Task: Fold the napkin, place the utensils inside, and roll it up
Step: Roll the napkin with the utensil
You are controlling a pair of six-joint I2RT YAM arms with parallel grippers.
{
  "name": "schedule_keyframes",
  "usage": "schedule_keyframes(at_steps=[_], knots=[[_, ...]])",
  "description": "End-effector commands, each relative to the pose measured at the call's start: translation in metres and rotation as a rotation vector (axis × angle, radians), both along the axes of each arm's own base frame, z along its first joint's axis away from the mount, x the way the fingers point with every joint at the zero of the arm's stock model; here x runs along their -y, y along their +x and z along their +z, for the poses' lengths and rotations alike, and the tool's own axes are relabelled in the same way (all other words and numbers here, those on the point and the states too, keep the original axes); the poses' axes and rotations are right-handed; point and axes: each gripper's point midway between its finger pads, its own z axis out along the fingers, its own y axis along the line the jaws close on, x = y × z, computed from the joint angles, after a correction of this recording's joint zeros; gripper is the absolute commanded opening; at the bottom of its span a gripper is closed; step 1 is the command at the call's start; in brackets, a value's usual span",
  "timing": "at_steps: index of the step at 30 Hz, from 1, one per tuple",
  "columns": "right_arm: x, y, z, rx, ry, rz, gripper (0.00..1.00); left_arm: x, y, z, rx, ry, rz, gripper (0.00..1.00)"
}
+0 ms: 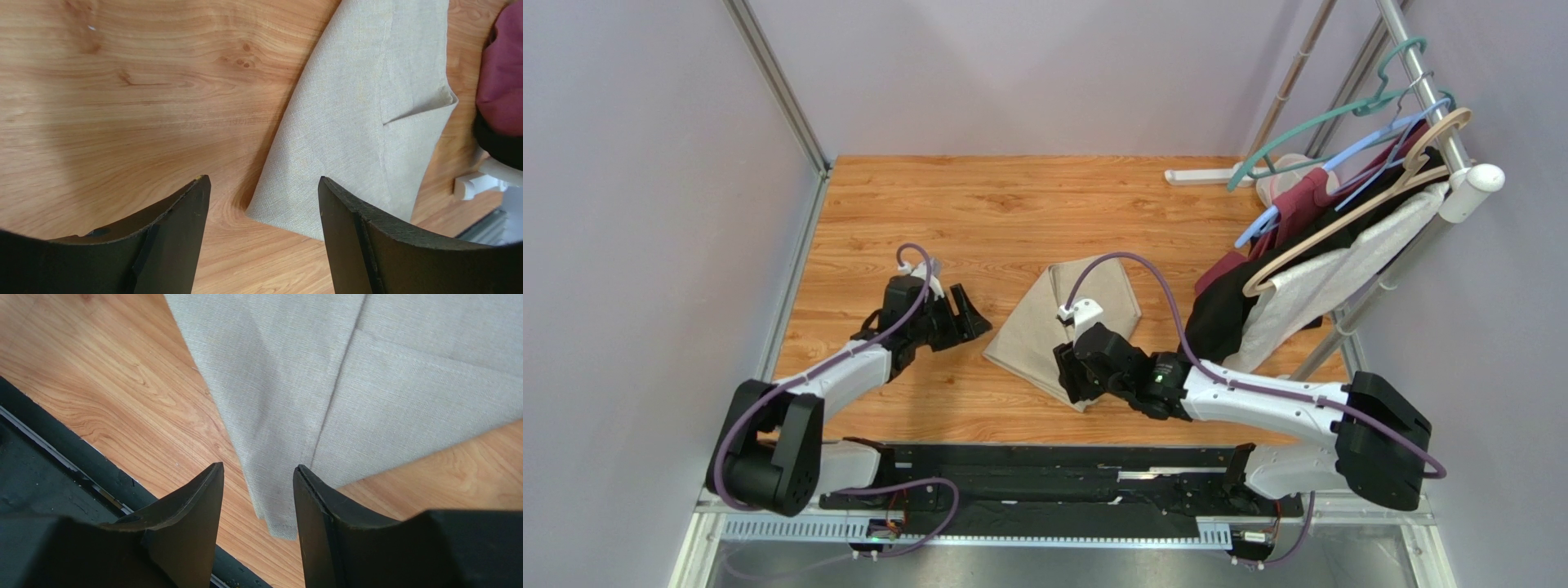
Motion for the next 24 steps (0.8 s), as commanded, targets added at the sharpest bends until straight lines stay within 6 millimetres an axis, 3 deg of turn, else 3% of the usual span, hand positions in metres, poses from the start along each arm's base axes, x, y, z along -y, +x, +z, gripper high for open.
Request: schedule_keyframes(at_steps=[1,14,24], knots=[[-0.026,0.007,0.022,0.074,0.035,0.061,0.5,0.024,0.002,0.009,0.012,-0.144,-0.093,0.69],[-0.039,0.012,0.015,0.091,0.002,0.099,0.49,0.02,-0.008,-0.018,-0.079,-0.076,-0.132,0.55],[-0.042,0.015,0.01,0.092,-0.021,0.103,0.49,0.022,-0.015,-0.024,-0.102,-0.088,-0.151,0.47]])
